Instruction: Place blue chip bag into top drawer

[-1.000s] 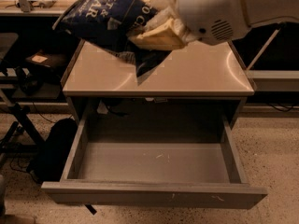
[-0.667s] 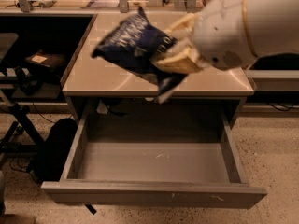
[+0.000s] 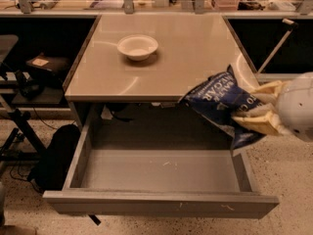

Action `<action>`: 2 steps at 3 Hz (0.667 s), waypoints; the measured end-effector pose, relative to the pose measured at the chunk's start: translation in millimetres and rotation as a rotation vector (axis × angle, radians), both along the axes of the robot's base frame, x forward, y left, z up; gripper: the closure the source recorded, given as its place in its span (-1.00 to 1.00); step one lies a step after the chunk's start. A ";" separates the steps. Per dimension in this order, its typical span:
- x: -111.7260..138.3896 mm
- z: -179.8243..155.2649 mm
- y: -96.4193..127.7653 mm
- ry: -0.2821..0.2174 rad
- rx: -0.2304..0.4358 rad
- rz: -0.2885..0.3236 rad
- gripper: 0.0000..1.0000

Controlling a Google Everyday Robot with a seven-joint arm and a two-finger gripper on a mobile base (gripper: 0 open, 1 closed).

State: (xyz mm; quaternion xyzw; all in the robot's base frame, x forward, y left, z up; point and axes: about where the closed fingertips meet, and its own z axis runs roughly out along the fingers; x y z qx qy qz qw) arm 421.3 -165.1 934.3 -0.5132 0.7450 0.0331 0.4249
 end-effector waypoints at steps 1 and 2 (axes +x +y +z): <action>-30.8 -33.5 -32.3 0.058 0.001 -0.091 1.00; -34.1 -37.5 -34.0 0.066 0.000 -0.097 1.00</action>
Offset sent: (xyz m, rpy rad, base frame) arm -0.0259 -0.0276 -0.0280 -0.0005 0.0483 -0.0773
